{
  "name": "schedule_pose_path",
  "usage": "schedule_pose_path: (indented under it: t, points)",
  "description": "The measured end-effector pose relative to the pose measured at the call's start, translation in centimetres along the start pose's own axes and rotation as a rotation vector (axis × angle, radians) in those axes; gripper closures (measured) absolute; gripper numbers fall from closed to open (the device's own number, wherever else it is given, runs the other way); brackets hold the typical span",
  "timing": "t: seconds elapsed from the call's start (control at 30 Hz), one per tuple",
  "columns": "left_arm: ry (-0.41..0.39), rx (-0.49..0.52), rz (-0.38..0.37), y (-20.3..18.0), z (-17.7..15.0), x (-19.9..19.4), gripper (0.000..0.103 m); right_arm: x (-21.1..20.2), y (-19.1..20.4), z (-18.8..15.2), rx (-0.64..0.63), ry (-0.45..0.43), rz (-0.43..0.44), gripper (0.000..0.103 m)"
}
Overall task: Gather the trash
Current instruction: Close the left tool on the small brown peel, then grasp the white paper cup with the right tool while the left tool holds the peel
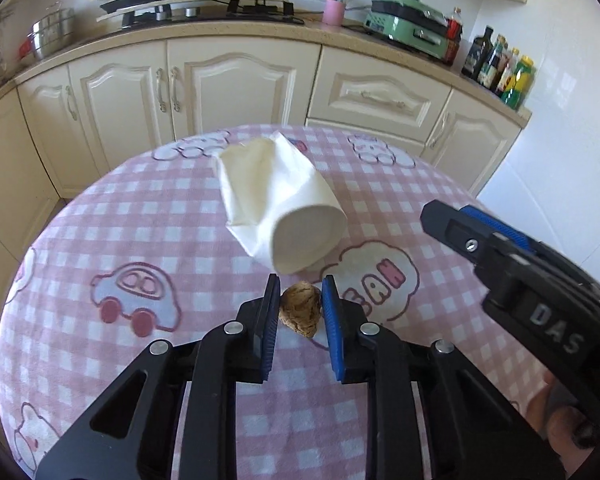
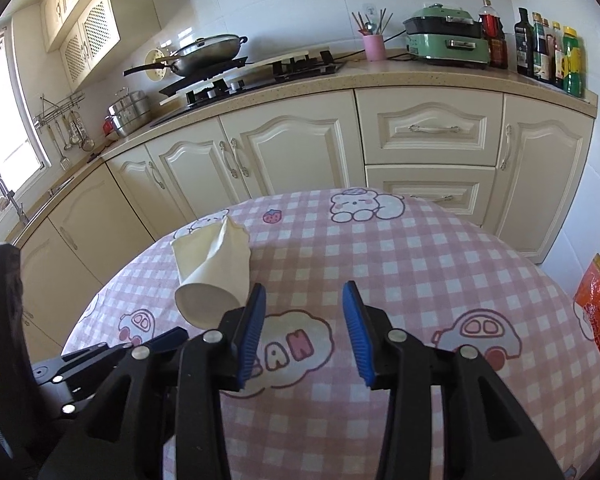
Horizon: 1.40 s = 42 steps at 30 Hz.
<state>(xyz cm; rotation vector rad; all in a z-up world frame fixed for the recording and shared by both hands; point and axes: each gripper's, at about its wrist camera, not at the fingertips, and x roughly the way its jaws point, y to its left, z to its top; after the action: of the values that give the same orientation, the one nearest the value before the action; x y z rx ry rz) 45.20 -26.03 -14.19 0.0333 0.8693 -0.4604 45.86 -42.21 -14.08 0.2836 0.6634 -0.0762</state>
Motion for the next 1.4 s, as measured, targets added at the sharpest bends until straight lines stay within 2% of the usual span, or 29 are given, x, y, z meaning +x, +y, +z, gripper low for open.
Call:
schedule_pose_path:
  t: [0.17,0.3,0.57,0.9,0.93,0.97,1.0,1.03,1.13,1.2,1.4]
  points:
    - [-0.045,-0.041,0.012,2.0,0.1,-1.9,0.083,0.3,0.9,0.4,-0.018,-0.003,0.001,0.061]
    - [-0.069,-0.070,0.034,4.0,0.1,-2.9,0.083,0.7,1.7,0.5,-0.032,-0.005,-0.006,0.056]
    - [-0.085,-0.124,0.078,7.4,-0.1,-3.8,0.083,2.1,3.1,1.2,-0.027,-0.002,0.009,0.048]
    - [-0.129,-0.146,0.088,10.0,-0.3,-5.8,0.083,6.2,4.8,2.0,0.013,0.085,0.093,0.044]
    - [-0.134,-0.148,0.084,10.2,-0.4,-6.2,0.083,6.6,4.9,1.9,0.012,0.106,0.094,0.045]
    - [-0.138,-0.152,0.077,10.6,-0.5,-6.5,0.083,6.9,5.1,1.8,0.012,0.115,0.099,0.052]
    - [-0.145,-0.160,0.065,11.0,-0.7,-7.0,0.083,7.0,5.2,1.6,0.011,0.112,0.121,0.063]
    - [-0.152,-0.167,0.060,11.5,-0.9,-7.5,0.083,6.9,5.4,1.6,0.002,0.109,0.122,0.065]
    - [-0.173,-0.189,0.068,12.7,-1.7,-8.9,0.083,6.0,7.0,1.5,-0.071,0.094,0.076,0.074]
    - [-0.194,-0.196,0.074,13.3,-2.4,-10.2,0.083,5.2,8.3,1.1,-0.113,0.075,0.065,0.085]
    - [-0.240,-0.210,0.083,14.8,-4.8,-13.6,0.083,2.6,12.7,-0.9,-0.201,0.059,0.106,0.087]
